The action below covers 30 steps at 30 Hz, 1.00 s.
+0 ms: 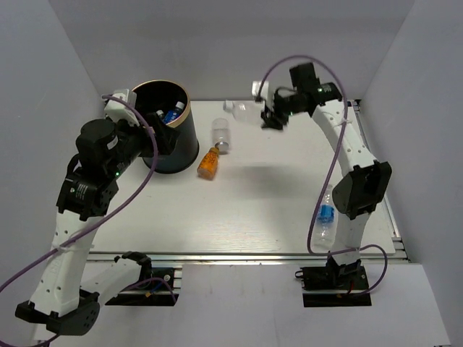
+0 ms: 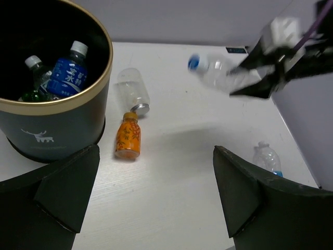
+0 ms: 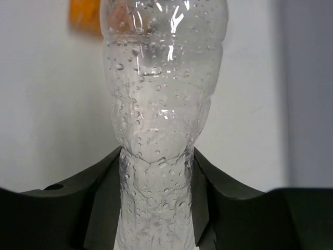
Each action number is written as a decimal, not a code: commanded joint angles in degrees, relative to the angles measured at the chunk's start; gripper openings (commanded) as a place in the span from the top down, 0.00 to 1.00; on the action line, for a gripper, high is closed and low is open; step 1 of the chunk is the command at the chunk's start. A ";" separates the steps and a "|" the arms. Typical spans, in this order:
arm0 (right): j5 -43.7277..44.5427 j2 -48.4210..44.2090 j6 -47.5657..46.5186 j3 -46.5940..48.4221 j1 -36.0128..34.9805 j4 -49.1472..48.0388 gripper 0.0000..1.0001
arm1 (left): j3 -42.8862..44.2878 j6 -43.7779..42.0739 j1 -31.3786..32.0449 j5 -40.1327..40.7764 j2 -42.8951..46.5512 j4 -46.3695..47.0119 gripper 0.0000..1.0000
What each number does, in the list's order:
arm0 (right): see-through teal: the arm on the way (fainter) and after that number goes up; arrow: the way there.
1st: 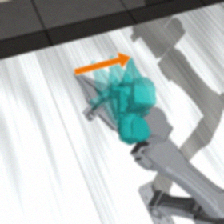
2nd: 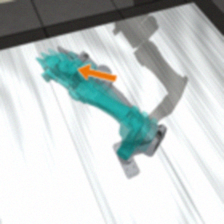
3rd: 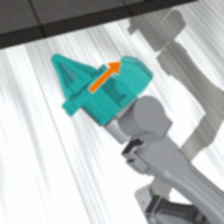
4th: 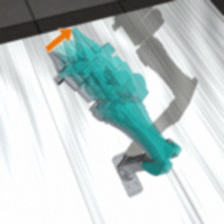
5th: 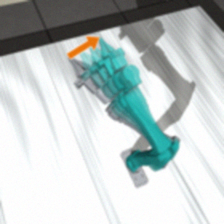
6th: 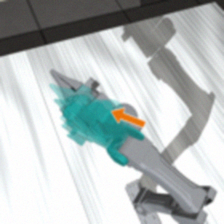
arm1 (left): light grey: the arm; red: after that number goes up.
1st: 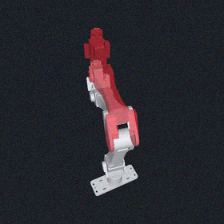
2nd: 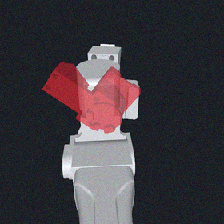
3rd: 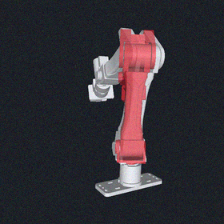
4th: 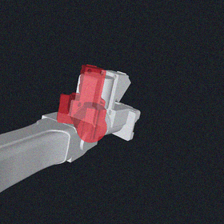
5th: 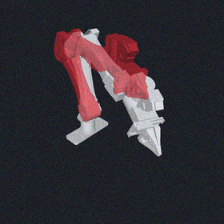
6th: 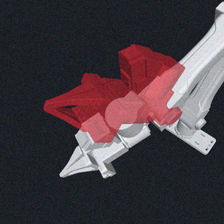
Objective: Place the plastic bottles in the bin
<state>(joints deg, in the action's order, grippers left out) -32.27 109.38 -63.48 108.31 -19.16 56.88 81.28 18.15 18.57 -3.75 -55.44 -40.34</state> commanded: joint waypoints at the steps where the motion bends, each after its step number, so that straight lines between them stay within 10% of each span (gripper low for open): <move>1: -10.79 2.31 15.86 19.27 -3.51 1.32 0.92 | 3.01 0.57 -0.11 2.78 2.53 -0.27 0.00; 14: -6.32 9.96 58.82 23.15 -15.20 -76.43 1.00 | 2.40 3.64 -1.17 8.23 8.94 -0.27 0.00; 28: 7.48 26.32 61.28 30.64 -25.84 -95.80 1.00 | 1.34 4.70 -1.17 6.30 9.57 -3.25 0.00; 30: 8.27 27.46 61.90 30.64 -26.45 -95.99 0.77 | 1.87 4.70 -1.17 5.68 9.56 -3.96 0.00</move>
<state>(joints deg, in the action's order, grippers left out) -27.27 136.59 -2.92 135.46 -45.25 -30.17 82.56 22.44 17.74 3.40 -45.60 -42.46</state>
